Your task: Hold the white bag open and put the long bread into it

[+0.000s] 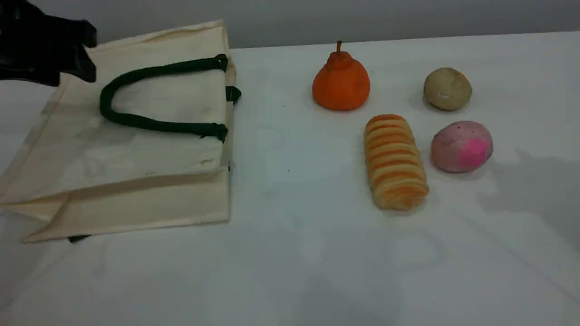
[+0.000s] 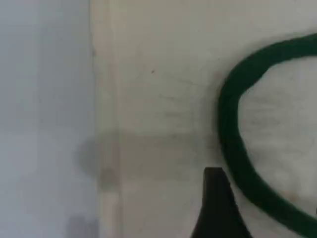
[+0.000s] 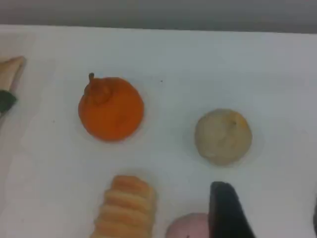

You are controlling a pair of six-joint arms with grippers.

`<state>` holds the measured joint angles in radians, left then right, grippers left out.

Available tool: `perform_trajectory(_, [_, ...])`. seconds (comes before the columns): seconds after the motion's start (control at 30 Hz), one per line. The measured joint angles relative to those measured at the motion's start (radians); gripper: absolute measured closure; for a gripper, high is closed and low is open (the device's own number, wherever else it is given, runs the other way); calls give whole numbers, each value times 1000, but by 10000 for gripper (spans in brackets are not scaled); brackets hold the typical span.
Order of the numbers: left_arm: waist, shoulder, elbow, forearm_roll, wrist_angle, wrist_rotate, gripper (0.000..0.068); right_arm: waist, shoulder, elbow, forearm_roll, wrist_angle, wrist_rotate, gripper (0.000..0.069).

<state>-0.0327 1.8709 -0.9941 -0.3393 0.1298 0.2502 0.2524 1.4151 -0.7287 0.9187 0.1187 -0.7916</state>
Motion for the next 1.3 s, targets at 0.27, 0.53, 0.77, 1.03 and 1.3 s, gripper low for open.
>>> perform_trajectory(0.27, [0, 108, -58, 14, -8, 0, 265, 0, 23, -10, -1, 15, -5, 356])
perform_trajectory(0.53, [42, 135, -58, 48, -35, -8, 265, 0, 23, -8, -1, 16, -7, 356])
perform_trajectory(0.77, [40, 194, -88, 46, -18, -8, 265, 0, 23, -8, -1, 17, -7, 356])
perform_trajectory(1.03, [20, 279, -163, 21, 24, -9, 265, 0, 23, -8, 3, 26, -3, 356])
perform_trajectory(1.3, [-5, 291, -218, 21, 34, -1, 265, 0, 23, -8, 25, 26, -3, 356])
